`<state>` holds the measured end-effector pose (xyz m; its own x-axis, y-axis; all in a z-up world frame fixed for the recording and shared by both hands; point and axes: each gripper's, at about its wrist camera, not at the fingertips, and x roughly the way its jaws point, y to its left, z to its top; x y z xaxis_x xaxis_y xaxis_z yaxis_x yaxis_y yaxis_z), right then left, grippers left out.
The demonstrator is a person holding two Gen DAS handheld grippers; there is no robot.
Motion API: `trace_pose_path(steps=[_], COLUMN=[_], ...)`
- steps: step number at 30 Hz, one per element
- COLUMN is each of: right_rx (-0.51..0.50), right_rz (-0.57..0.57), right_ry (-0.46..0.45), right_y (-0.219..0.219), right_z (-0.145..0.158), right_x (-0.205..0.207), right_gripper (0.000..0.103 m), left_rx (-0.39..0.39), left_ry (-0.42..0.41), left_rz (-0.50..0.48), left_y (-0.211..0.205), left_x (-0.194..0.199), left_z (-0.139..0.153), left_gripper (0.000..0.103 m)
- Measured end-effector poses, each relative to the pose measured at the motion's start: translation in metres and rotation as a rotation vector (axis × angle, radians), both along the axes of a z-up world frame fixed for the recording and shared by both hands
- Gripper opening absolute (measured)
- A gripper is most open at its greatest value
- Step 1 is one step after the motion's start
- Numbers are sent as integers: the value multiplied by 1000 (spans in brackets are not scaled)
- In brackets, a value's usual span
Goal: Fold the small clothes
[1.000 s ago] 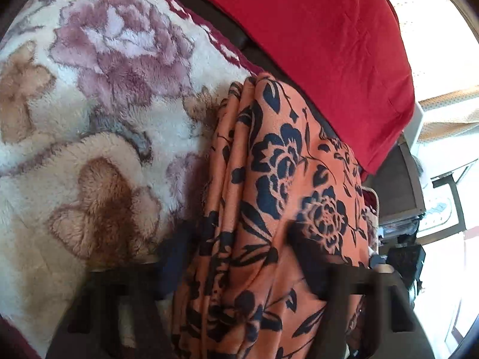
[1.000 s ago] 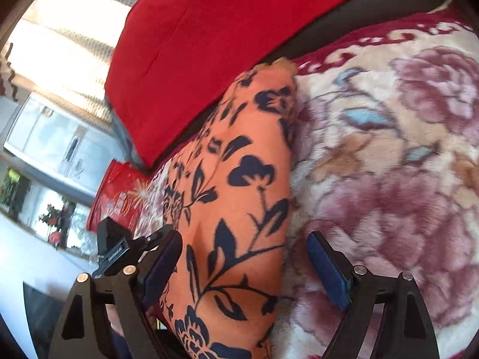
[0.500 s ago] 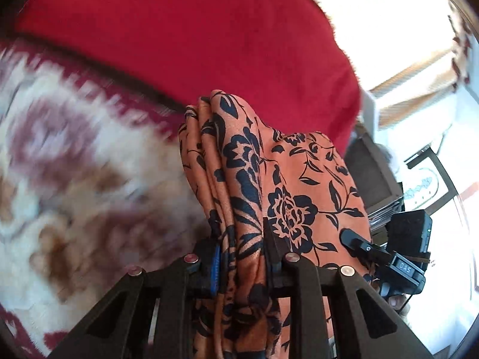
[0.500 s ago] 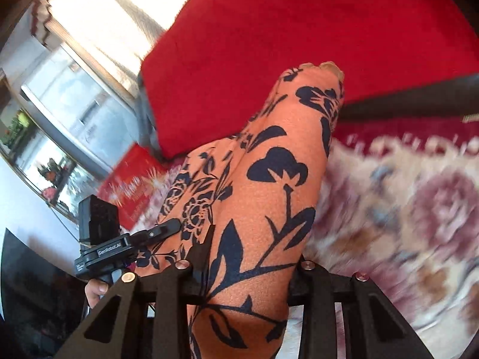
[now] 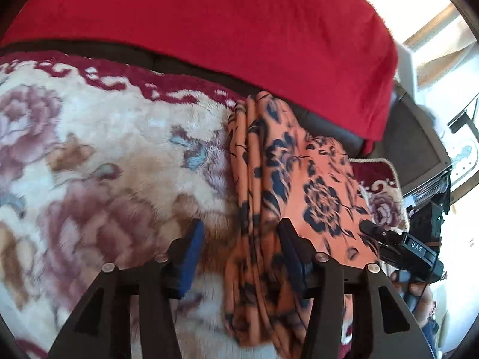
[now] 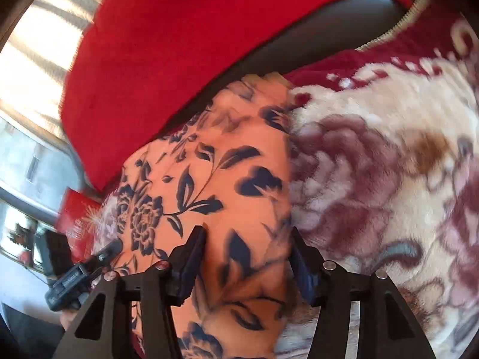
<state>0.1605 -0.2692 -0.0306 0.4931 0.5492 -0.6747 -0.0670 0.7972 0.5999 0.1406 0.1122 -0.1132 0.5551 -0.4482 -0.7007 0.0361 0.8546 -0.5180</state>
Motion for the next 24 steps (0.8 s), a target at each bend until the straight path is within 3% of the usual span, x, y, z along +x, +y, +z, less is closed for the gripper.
trace_pose_path(steps=[3,6,9,11,13,15,19,21,24], right_rx=[-100,-62,-5,-24,-29,-33,-4,16,18], right_rz=[-56,24,142,149,120,135,194,195,124], right_ry=[-144,-202,-170,-81,-70,-115,-121,-95,46], right_y=[0,19,56,70,75,82,105,109,110], right_z=[33,56,52,28,22,34,49,48,21], right_x=[-24,-33,-29,-18,-17,-24,-16,-1,29], right_gripper=[61,64,72,73,73,74,74,74,74], left_rx=[28,85,151,201,177,188,227,238,252], left_ry=[-100,-178,-135,-68,-72,-108,-167,-161,-159], left_rz=[-24,-57,-77,-55,-39,-33,-27,-23,-17], left_y=[0,-9,-27,-28,-24,-21,-21,-24,-23], left_x=[-31,-51,-33,-28,-30,-38,-53,-50,-48], left_z=[24,37,20,1,-2,5,16,14,12], left_gripper=[54,54,54,55,56,56,56,56,56])
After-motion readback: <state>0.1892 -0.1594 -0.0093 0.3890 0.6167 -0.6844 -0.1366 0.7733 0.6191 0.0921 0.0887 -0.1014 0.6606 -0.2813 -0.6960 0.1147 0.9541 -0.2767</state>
